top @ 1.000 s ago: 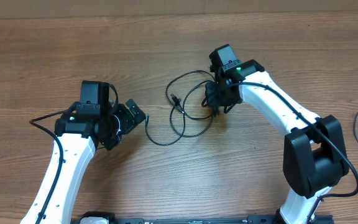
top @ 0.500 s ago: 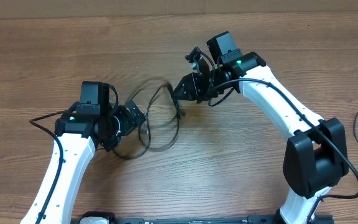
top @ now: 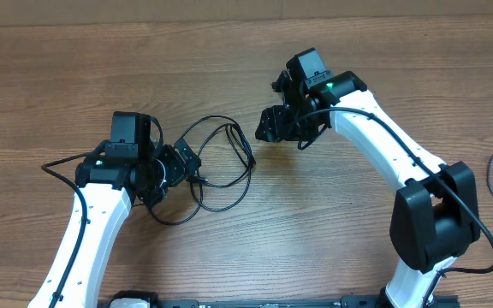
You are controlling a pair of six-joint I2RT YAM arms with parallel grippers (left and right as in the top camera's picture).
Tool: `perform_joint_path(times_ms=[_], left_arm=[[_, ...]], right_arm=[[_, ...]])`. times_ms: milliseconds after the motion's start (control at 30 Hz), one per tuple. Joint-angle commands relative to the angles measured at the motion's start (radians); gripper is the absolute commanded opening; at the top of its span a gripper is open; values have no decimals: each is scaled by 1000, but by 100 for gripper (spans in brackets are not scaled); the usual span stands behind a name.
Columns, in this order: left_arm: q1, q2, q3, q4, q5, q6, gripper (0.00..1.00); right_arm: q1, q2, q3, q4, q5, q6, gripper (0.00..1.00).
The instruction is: Untangle cables
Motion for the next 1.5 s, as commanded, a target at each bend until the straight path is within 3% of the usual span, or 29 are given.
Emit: perform_joint_path(times_ms=[0,133,333,400,633,1033,1133,1200,1300,1333,1400,1467], left_arm=[[-7,3,19,6,11,3,100],[-7,3,19,11,11,3,100],[-7,3,19,12,11,3,100],[-7,3,19,12,5,3,100],[-7,3,19,14,4,3,100],[-7,3,19,19,4,3,100],[-7,3,19,18,4,3,100],[-7,3,19,18,4,3,100],[-7,3,19,18,4,4,100],[-7,3,19,18,4,4,100],[-7,3,19,18,4,4,100],[-7,3,19,16,4,4,100]], right_arm=[[26,-3,-33,0,17,-83,64],[64,-3,-80,31,17,-134,54],[125,-2,-126,84,39,-134,54],[147,-2,-126,90,68,-134,45],[215,-13,-96,93,217,-134,49],[230,-13,-95,159,245,-122,13],[230,-13,-96,172,249,-122,12],[230,-13,-96,193,249,-123,20],[230,-13,-96,214,249,-122,20],[230,-13,-96,217,249,-122,19],[230,-13,-96,217,243,-122,4],[230,-14,-96,209,202,-122,4]])
